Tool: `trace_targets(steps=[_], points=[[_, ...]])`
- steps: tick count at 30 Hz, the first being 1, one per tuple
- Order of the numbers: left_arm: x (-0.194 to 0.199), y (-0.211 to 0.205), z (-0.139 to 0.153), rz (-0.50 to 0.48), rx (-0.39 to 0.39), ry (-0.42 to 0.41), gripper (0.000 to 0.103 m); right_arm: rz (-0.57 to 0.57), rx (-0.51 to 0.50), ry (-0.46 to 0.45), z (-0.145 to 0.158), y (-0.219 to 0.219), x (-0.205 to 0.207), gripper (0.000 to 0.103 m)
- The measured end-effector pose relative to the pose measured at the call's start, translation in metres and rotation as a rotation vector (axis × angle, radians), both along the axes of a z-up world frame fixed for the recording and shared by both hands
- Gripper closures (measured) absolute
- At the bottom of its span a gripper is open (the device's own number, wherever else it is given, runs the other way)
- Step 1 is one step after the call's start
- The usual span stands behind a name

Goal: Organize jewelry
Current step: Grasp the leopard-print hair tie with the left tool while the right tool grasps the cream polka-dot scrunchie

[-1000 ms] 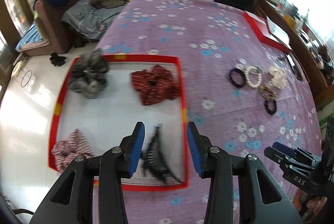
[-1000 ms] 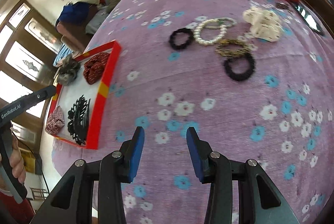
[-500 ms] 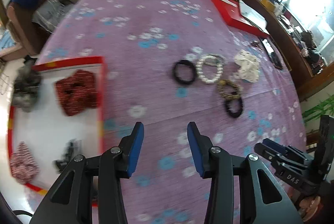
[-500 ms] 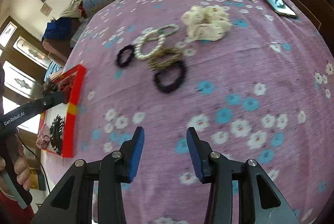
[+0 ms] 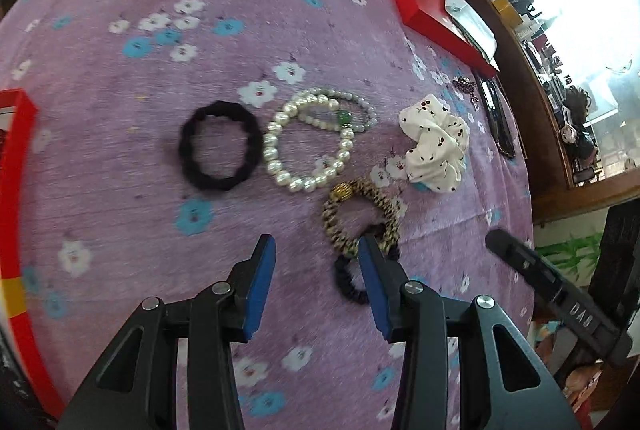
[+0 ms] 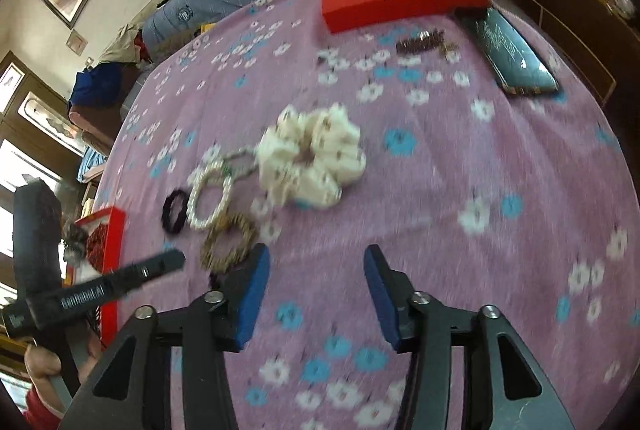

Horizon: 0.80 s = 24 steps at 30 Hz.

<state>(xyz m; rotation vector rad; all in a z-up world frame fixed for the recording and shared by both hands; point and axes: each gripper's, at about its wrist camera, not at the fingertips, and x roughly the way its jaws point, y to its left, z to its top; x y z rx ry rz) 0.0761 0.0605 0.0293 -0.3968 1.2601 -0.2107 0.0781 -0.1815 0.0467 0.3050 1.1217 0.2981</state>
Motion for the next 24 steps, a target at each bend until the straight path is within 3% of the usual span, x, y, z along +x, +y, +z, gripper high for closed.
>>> trace_targets(steps=[7,17,19,20,21,22,23,24], points=[[0.017,-0.014,-0.015,0.021,-0.009,0.032,0.062,0.014,0.021,0.018,-0.013,0.001,0.049,0.047],[0.025,-0.029,-0.017,0.015,0.015,0.016,0.062,0.035,-0.011,0.025,-0.031,0.012,0.078,0.047],[0.024,-0.03,-0.017,0.007,0.023,0.014,0.074,0.035,-0.028,0.023,-0.034,0.013,0.079,0.047],[0.024,-0.031,-0.018,0.005,0.025,0.02,0.088,0.034,-0.034,0.023,-0.035,0.014,0.081,0.048],[0.024,-0.031,-0.019,0.004,0.024,0.024,0.097,0.035,-0.038,0.026,-0.038,0.014,0.081,0.055],[0.024,-0.032,-0.02,0.0,0.018,0.026,0.097,0.032,-0.048,0.019,-0.038,0.014,0.081,0.062],[0.023,-0.032,-0.019,0.0,0.022,0.02,0.098,0.035,-0.055,0.015,-0.038,0.015,0.081,0.083],[0.021,-0.032,-0.018,0.0,0.03,0.012,0.098,0.048,-0.051,0.026,-0.039,0.015,0.081,0.087]])
